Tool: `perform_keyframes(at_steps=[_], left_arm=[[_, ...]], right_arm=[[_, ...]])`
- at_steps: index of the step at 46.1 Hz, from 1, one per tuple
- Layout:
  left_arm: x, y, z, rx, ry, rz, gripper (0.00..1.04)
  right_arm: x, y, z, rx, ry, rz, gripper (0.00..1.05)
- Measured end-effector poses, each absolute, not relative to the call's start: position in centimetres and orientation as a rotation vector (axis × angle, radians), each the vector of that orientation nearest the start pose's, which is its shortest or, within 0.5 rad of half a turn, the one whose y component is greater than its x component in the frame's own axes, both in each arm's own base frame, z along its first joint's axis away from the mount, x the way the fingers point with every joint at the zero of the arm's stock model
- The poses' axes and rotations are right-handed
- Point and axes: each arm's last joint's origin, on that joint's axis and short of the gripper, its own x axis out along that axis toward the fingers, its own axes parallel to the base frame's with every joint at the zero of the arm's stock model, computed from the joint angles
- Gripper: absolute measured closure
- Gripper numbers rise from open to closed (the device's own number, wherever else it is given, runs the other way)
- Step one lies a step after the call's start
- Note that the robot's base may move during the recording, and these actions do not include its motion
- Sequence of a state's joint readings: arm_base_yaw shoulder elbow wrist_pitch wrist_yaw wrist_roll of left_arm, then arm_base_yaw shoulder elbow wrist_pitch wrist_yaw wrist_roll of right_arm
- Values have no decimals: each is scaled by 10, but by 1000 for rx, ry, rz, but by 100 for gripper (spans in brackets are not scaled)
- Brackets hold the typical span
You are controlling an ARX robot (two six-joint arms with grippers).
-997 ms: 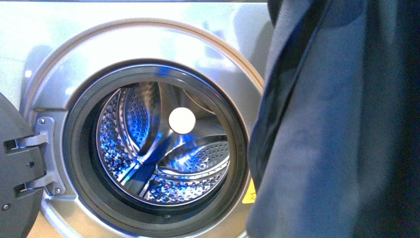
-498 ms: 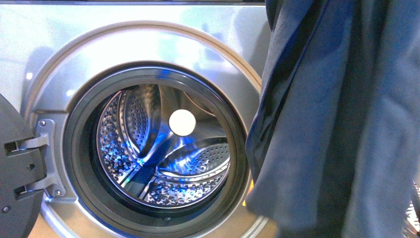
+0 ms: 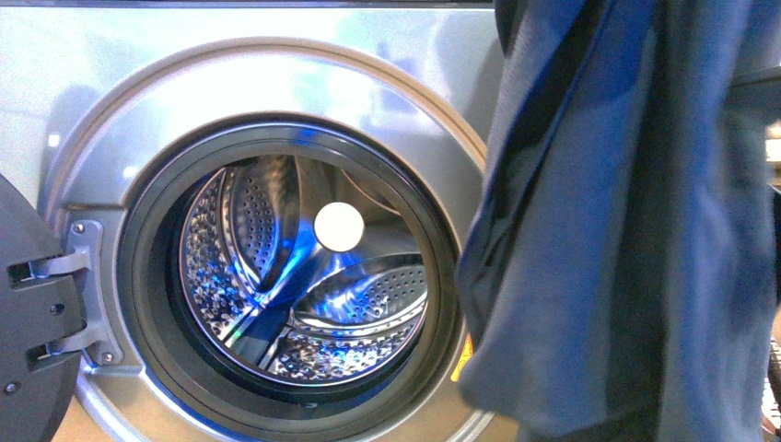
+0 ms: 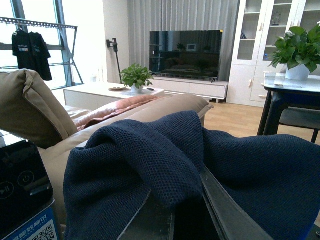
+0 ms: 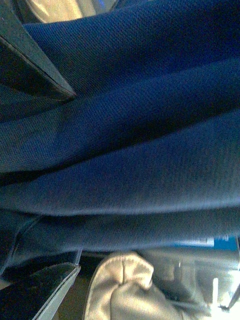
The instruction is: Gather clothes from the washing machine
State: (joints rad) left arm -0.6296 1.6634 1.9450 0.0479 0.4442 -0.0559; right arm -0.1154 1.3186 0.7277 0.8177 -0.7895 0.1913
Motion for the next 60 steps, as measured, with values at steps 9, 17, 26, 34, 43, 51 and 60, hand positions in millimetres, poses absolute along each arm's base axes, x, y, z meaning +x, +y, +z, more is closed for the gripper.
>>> perform_keyframes(at_steps=[9,17,26,34,43,51,60], left_arm=[[277,-217,522,-82,-314,-1073,98],[277,-217,523,-82,-315,-1073,98],[277,-217,523,-82,-315,-1073,98],[277,-217,523,-82,-315,-1073,98],[277,-217,523,-82,-315,-1072,98],[277,-217,523,-82,-315,-1072,98],[277,-217,524,-83,-319,-1072,72]], right_arm=[[265,16,301,118,-173,832,7],[252,33,305,131,-154,930,7],[262,34,300,173,-114,954,7],[282,34,298,237,-91,941,7],[305,52,298,276,-88,901,7],[308,75,300,265,-94,879,35],[317,69,302,257,-135,766,65]])
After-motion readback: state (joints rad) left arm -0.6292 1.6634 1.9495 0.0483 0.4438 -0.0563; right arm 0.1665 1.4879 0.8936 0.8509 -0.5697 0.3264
